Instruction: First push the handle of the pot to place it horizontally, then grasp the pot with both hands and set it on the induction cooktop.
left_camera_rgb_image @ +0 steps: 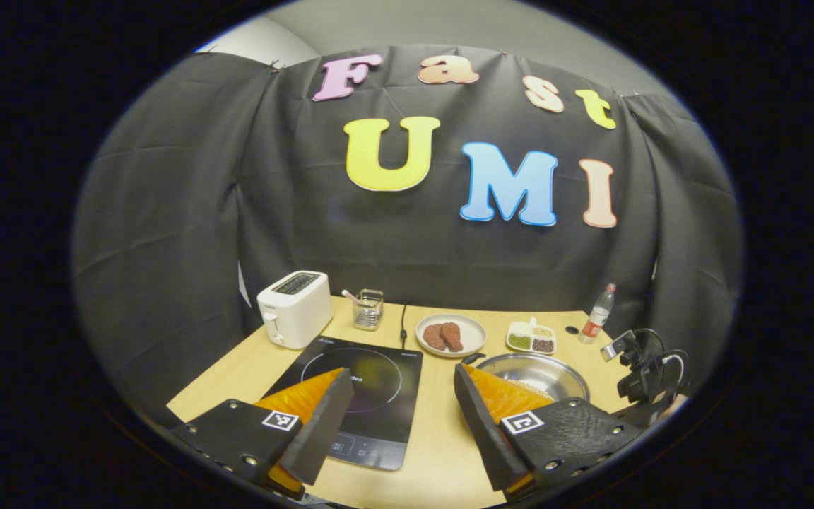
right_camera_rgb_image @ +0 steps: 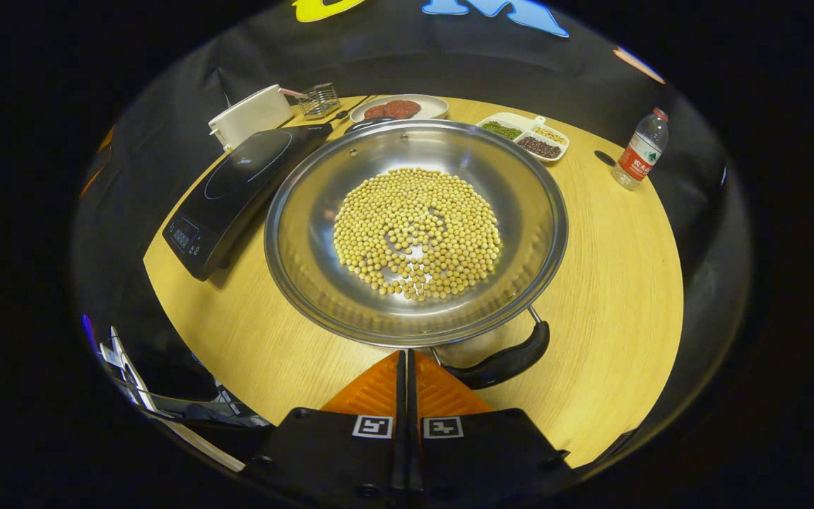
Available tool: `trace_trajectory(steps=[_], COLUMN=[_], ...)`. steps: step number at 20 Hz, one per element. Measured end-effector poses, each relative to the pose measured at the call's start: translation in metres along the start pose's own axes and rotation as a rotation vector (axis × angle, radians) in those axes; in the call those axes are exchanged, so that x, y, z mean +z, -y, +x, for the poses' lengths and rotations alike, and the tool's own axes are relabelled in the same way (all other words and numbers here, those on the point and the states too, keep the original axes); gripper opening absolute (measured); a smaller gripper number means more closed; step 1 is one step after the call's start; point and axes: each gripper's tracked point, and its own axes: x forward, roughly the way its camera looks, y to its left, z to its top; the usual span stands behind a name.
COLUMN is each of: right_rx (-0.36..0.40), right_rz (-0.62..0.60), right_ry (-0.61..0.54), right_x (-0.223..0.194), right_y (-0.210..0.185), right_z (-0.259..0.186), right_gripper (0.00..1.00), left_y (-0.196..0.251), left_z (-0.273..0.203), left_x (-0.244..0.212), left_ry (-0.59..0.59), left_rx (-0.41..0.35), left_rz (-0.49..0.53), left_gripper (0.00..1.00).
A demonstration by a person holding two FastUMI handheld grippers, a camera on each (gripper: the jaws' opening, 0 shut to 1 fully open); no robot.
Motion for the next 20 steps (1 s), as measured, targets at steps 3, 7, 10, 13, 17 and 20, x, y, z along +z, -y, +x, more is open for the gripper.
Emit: trace_trajectory(steps=[3, 7, 10, 13, 17, 20], right_rx=[-0.017, -0.038, -0.051, -0.069, -0.090, -0.099], right_rz=[0.024, 0.062, 0.088, 0.122, 0.190, 0.233], right_ry=[0.006, 0.019, 0.030, 0.044, 0.070, 0.086], right_x=[0.001, 0.005, 0.008, 0.010, 0.017, 0.022], right_y=[0.015, 0.034, 0.049, 0.066, 0.089, 0.104], right_z=[0.001, 0.001, 0.001, 0.002, 0.003, 0.003], right_gripper=[0.02, 0.01, 0.02, 0.02, 0.02, 0.02], left_y=[0.013, 0.024, 0.028, 0.035, 0.048, 0.059], left_z=[0.007, 0.015, 0.018, 0.022, 0.023, 0.025], left_x=[-0.003, -0.011, -0.015, -0.018, -0.019, -0.023], left_ry=[-0.009, -0.032, -0.042, -0.047, -0.052, -0.062], left_rx=[-0.016, -0.020, -0.011, -0.004, -0.009, -0.017], left_rz=[0.012, -0.001, -0.014, -0.006, 0.016, 0.029], left_gripper=[0.88, 0.88, 0.88, 0.88, 0.88, 0.88])
